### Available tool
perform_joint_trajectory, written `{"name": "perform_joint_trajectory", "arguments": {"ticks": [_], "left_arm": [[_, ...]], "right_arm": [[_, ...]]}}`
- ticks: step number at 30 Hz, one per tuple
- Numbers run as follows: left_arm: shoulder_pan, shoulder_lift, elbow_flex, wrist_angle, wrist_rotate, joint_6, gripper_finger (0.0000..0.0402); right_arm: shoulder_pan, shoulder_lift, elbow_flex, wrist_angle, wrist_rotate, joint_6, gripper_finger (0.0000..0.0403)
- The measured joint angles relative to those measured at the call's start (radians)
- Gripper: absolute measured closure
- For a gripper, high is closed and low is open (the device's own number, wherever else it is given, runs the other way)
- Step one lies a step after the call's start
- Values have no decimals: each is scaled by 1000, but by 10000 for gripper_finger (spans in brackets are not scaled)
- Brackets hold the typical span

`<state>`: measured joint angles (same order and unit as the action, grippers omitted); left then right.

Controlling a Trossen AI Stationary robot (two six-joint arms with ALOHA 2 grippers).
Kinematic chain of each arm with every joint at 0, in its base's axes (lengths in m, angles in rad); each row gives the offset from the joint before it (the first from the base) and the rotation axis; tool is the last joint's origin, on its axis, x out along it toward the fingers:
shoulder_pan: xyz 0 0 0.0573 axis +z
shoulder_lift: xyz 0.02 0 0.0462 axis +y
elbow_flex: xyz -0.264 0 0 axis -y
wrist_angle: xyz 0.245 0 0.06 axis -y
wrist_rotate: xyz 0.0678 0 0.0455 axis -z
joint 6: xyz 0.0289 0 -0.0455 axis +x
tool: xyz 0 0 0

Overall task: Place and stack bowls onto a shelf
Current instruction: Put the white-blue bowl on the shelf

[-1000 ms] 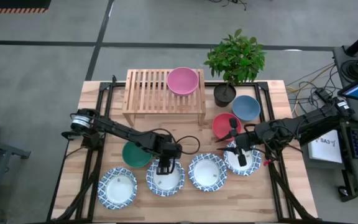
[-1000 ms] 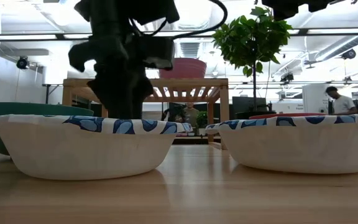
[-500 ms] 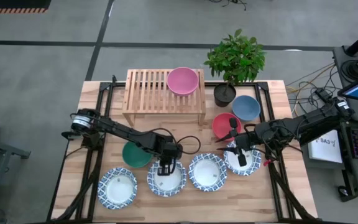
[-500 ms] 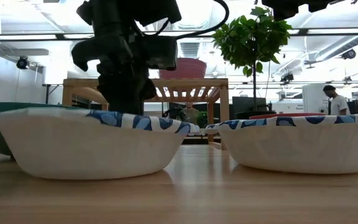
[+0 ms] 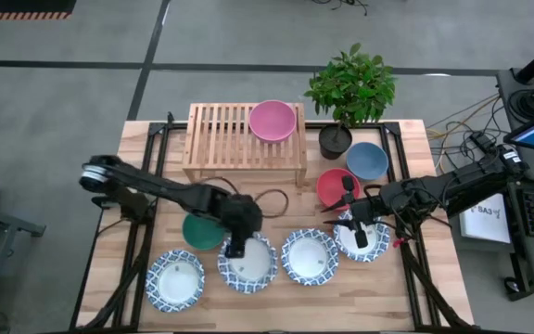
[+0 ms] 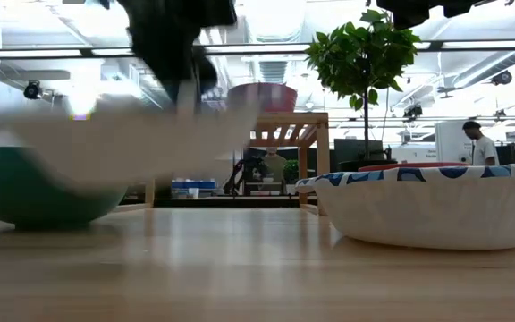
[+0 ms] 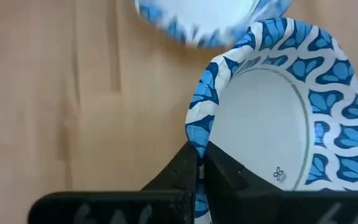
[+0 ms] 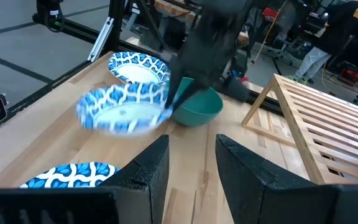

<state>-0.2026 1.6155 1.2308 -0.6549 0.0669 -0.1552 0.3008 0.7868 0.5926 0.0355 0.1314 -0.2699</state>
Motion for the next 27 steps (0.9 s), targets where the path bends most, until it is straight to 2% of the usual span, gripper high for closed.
{"name": "perform_joint_trajectory", "arguments": {"ticks": [3, 5, 7, 11, 13, 14, 16, 19, 21, 25, 27], "left_arm": [[16, -125, 0, -15, -11, 7, 401], [43, -215, 4, -45, -96, -21, 401], [84, -299, 26, -119, -263, -87, 401], [205, -440, 85, -316, -668, -214, 402], [294, -497, 120, -378, -798, -240, 401], [347, -523, 139, -391, -818, -234, 401], [475, -562, 172, -375, -804, -190, 401], [679, -583, 208, -331, -687, -89, 401], [820, -576, 217, -292, -547, -38, 401], [1060, -525, 214, -252, -187, 18, 401], [1146, -484, 214, -256, -103, 27, 401]], "right_arm": [[0, 0, 0, 0, 0, 0, 282], [0, 0, 0, 0, 0, 0, 282], [0, 0, 0, -1, 0, 0, 282], [0, 0, 0, 0, 0, -1, 282], [0, 0, 0, 0, 0, -2, 282], [0, 0, 0, -1, 0, -1, 282], [0, 0, 0, 0, 0, -1, 282], [0, 0, 0, 0, 0, -2, 282], [0, 0, 0, 0, 0, -1, 282], [0, 0, 0, 0, 0, -2, 282], [0, 0, 0, 0, 1, -2, 282]]}}
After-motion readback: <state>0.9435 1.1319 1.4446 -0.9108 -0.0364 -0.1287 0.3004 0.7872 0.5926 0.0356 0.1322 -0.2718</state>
